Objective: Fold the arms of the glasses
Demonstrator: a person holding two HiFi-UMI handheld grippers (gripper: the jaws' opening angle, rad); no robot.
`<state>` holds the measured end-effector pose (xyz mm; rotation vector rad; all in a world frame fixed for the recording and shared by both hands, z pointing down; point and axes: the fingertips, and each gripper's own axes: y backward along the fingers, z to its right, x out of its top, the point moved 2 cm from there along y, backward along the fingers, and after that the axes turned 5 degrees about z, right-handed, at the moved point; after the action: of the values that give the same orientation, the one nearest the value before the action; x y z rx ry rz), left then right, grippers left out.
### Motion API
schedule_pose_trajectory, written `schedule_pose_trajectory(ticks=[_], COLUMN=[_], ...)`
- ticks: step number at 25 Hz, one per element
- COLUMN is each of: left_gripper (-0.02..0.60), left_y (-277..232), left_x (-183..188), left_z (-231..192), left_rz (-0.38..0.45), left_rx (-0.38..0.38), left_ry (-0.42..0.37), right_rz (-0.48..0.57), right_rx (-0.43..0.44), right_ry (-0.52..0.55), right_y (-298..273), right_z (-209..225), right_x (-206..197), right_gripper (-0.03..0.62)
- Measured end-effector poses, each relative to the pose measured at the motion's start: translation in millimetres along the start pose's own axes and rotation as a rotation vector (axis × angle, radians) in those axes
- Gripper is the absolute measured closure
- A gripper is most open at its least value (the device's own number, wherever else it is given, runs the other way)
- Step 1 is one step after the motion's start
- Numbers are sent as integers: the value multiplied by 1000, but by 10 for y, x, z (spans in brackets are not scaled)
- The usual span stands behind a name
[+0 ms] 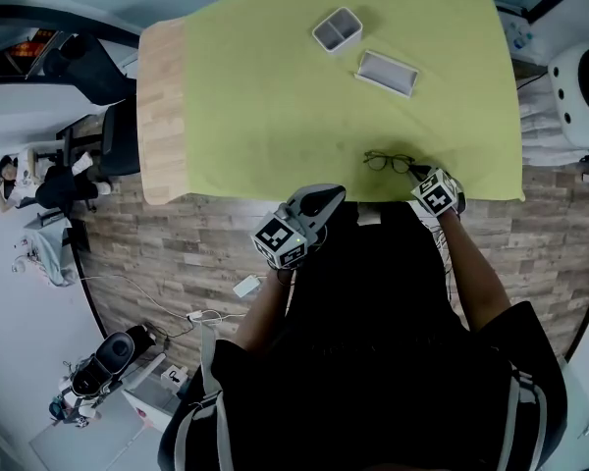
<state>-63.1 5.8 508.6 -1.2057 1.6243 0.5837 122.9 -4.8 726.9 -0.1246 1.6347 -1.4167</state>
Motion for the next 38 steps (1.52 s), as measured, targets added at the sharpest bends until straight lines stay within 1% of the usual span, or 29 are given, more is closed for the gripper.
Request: schedule_pose_trajectory(ticks=[5, 8, 14, 18, 20, 24, 31, 36, 38], left_gripper=[563, 563, 563, 563, 563, 563, 563, 563, 563], left_y=[9, 7, -41, -72, -79, -102, -123, -140, -145], left_x=[3, 11, 65, 85, 103, 121, 111, 182, 202], left_z=[9, -7, -54, -83, -99, -151, -143, -192, -208], left_rz=[6, 11, 37, 46, 52, 64, 57, 55, 55], left_rx=[-17, -27, -56, -77, -86, -94, -127, -154, -165], left_ry=[-4, -4, -5, 0, -4, 3, 9, -8, -12], right_rz=[52, 86, 183, 232, 268, 334, 502, 595, 609], right_rx=[-19, -29, -80, -74, -72, -100, -104, -100, -110], right_ry=[-33, -85, -176, -208, -233, -274, -353, -356, -354], right_y=[53, 106, 296, 448, 532, 707, 1070, 1262, 1323], right_z=[-13, -51, 17, 1, -10, -3, -69, -165, -212], right_x=[20, 46, 165, 264, 331, 445, 776, 1011, 1059], right_gripper=[559, 559, 560, 562, 562, 562, 562, 562, 562])
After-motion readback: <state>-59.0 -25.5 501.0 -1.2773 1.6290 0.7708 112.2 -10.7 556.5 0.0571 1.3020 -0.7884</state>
